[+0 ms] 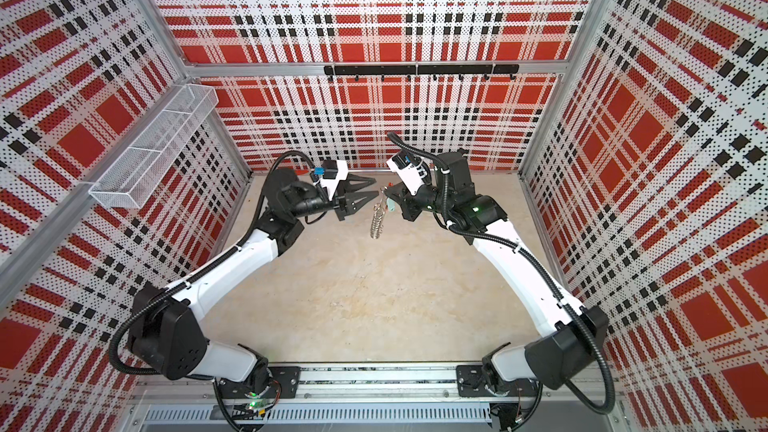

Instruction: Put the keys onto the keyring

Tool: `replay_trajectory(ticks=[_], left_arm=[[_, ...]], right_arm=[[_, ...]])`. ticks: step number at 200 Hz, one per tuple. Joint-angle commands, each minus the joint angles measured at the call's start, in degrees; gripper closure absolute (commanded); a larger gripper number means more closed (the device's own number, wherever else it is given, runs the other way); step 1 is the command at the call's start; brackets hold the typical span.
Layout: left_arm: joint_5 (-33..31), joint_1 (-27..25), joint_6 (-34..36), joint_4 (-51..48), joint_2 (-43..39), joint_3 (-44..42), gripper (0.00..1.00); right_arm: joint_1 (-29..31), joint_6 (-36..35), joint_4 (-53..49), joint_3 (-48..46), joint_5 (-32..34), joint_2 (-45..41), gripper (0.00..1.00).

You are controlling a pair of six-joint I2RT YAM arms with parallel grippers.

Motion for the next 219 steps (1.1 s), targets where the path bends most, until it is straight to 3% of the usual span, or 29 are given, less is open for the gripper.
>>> replay_trajectory(ticks=[1, 53, 118, 156, 206, 219], left_arm=[[-4.4, -1.0, 22.2, -30.0, 2.8, 6.5, 0.61], [-2.1, -1.5, 26.9, -38.1, 5.9, 14.2, 0.62], [-0.7, -1.6, 27.1, -39.4, 7.1, 16.8, 0.64], [-0.2, -1.4, 26.7, -39.5, 7.1, 17.3, 0.76], [0.1, -1.4, 26.6, -39.7, 7.4, 17.5, 0.78], [0.3, -1.4, 26.6, -39.7, 7.4, 17.8, 0.84]], right_arm=[[0.4, -6.4, -4.5, 1.8, 2.8, -0.1, 1.00], [1.0, -6.5, -4.6, 0.7, 0.1, -1.9, 1.00], [2.7, -6.9, -4.5, 0.0, 0.3, -1.6, 1.00], [2.9, -6.7, -4.1, 0.2, -0.2, -1.6, 1.00], [3.2, -6.7, -4.6, 0.7, -0.4, -1.0, 1.00], [3.5, -6.6, -4.6, 0.8, -0.5, -0.8, 1.00]])
